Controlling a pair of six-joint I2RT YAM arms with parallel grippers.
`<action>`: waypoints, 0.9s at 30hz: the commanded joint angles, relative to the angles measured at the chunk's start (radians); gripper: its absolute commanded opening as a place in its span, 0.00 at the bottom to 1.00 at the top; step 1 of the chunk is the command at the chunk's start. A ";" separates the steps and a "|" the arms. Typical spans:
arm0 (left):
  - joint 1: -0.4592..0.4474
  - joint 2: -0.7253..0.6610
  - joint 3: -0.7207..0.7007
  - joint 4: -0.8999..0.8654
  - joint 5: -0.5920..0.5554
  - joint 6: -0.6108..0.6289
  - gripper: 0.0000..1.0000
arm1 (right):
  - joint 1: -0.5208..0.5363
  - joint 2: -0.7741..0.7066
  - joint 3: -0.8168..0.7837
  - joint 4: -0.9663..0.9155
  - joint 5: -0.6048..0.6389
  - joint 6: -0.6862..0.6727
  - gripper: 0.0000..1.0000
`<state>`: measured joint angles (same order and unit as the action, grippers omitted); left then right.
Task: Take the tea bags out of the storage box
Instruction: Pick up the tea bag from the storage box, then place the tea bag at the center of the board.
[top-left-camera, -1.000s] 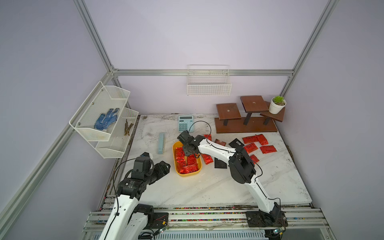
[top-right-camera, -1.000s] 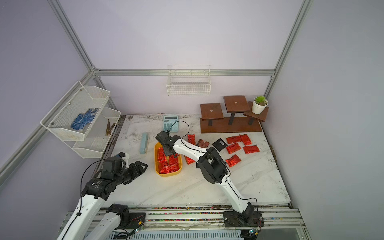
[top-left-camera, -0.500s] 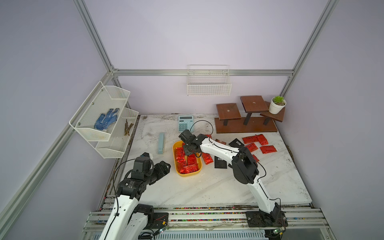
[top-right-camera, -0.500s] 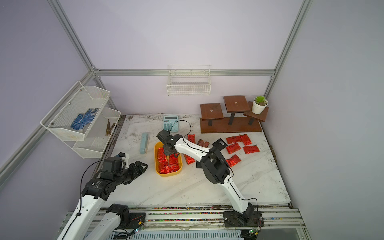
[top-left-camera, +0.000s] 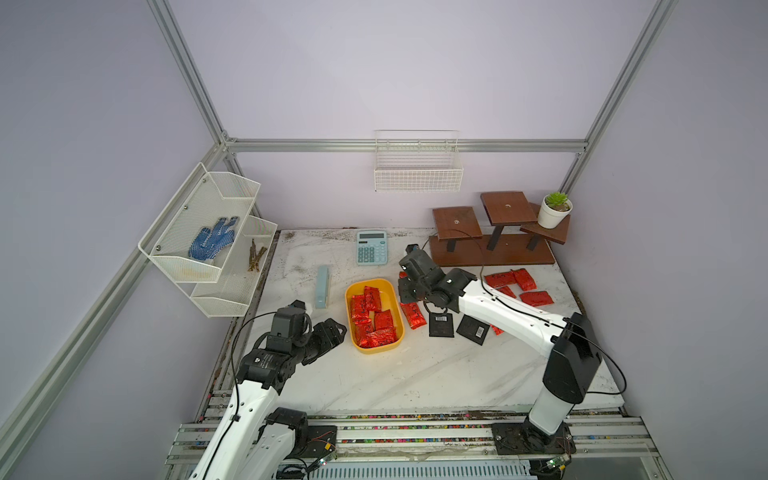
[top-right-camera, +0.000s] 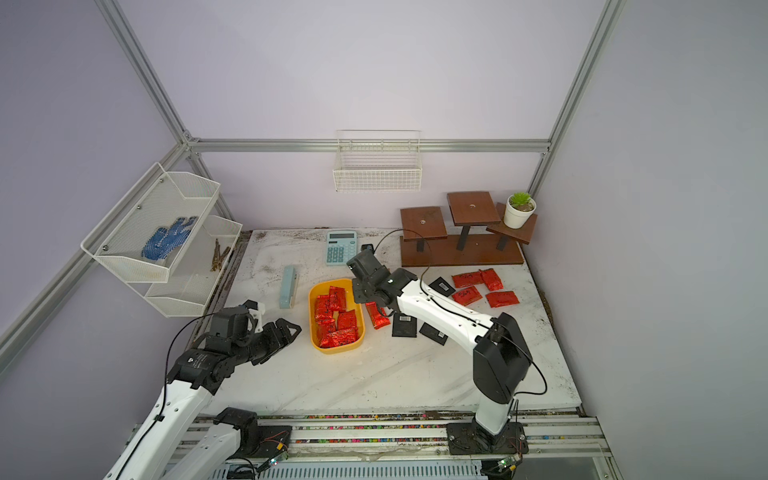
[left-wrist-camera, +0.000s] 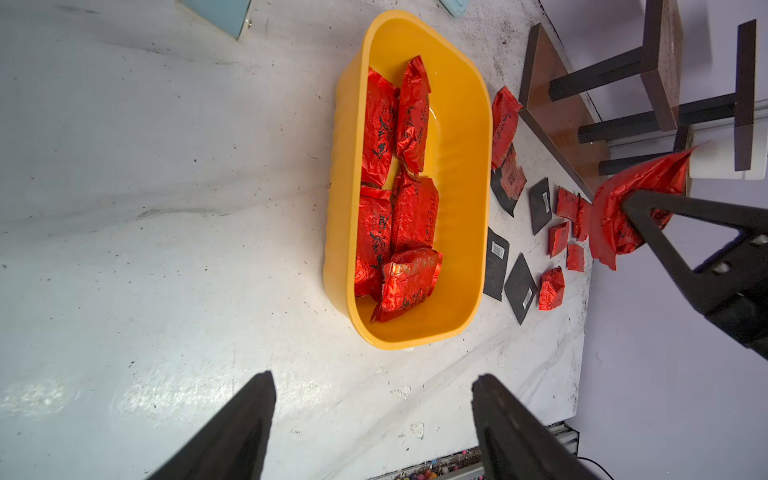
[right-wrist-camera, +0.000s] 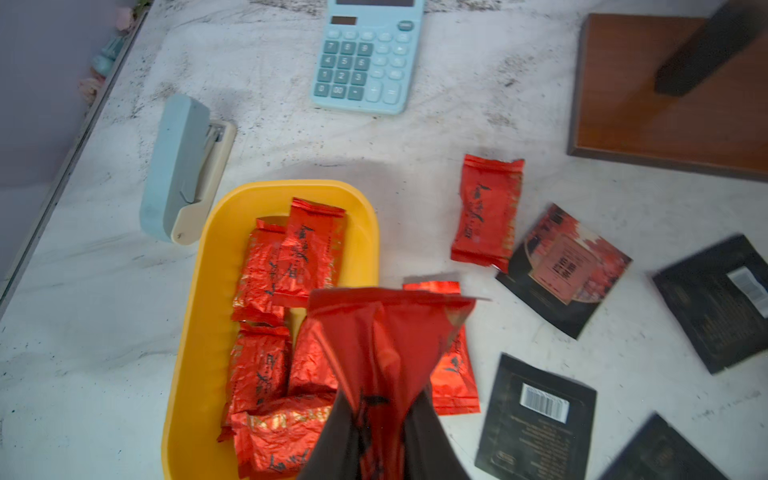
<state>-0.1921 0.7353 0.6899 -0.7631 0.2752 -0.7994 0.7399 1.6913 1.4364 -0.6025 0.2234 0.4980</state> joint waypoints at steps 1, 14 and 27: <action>-0.039 0.006 0.033 0.053 -0.007 -0.022 0.78 | -0.124 -0.103 -0.170 0.081 -0.066 0.090 0.17; -0.127 -0.008 0.013 0.111 -0.027 -0.058 0.77 | -0.722 -0.353 -0.681 0.265 -0.234 0.301 0.12; -0.130 -0.073 -0.047 0.114 -0.026 -0.078 0.78 | -1.038 -0.265 -0.687 0.265 -0.321 0.317 0.09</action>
<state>-0.3168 0.6701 0.6468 -0.6762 0.2565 -0.8635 -0.2649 1.4120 0.7433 -0.3267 -0.0834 0.8066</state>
